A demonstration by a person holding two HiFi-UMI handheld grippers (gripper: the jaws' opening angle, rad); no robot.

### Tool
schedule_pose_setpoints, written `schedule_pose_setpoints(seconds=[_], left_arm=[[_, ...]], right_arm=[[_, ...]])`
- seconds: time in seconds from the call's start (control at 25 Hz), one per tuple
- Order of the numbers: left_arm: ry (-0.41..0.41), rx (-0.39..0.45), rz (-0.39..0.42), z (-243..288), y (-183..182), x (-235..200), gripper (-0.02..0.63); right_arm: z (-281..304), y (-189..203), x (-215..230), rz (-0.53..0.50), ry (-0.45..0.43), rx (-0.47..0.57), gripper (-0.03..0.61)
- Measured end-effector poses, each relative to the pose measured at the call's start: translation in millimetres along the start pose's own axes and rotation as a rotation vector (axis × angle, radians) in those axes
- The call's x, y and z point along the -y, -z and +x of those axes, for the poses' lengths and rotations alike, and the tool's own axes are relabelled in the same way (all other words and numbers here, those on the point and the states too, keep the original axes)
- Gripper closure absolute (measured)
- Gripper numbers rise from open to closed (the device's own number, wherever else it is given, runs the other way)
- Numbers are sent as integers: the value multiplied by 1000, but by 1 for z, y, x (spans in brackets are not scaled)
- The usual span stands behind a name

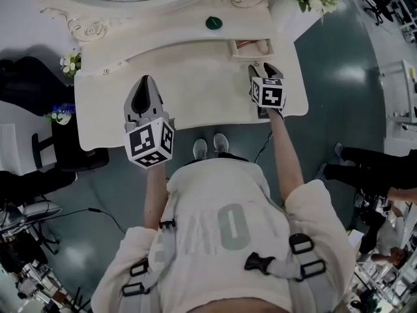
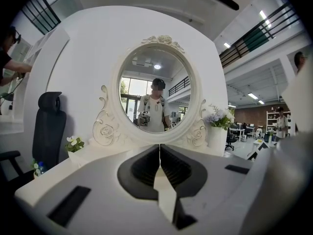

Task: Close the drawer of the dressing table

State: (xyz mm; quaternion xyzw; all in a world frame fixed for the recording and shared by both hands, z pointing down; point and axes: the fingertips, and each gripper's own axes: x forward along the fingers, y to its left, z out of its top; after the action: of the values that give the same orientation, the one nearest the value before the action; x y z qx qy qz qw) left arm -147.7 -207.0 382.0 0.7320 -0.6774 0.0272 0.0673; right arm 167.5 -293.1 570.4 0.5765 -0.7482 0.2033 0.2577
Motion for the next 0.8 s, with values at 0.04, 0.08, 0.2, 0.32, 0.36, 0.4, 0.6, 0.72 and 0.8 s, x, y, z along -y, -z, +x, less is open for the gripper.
schedule_pose_setpoints(seconds=[0.04, 0.08, 0.2, 0.32, 0.36, 0.4, 0.6, 0.72, 0.8], left_arm=[[-2, -2, 0, 0, 1, 0, 594], [-4, -4, 1, 0, 1, -1, 594], [-12, -11, 1, 0, 4, -2, 594], [-23, -15, -1, 0, 6, -5, 594], [-27, -17, -1, -1, 7, -6, 594], [-31, -19, -2, -1, 8, -7, 594], [-40, -23, -6, -1, 11, -8, 594], [-39, -24, -6, 0, 10, -7, 594], [-38, -24, -5, 1, 10, -6, 594]], right_arm=[[3, 3, 1, -2, 3, -10, 381], [6, 5, 1, -4, 5, -18, 393], [11, 10, 2, -12, 13, -32, 419], [15, 12, 3, -14, 18, -36, 445], [16, 12, 4, -14, 22, -36, 452], [16, 12, 5, -14, 25, -36, 465], [16, 12, 5, -29, 27, -30, 472], [15, 12, 5, -31, 25, -30, 474], [15, 12, 5, -35, 22, -32, 474]])
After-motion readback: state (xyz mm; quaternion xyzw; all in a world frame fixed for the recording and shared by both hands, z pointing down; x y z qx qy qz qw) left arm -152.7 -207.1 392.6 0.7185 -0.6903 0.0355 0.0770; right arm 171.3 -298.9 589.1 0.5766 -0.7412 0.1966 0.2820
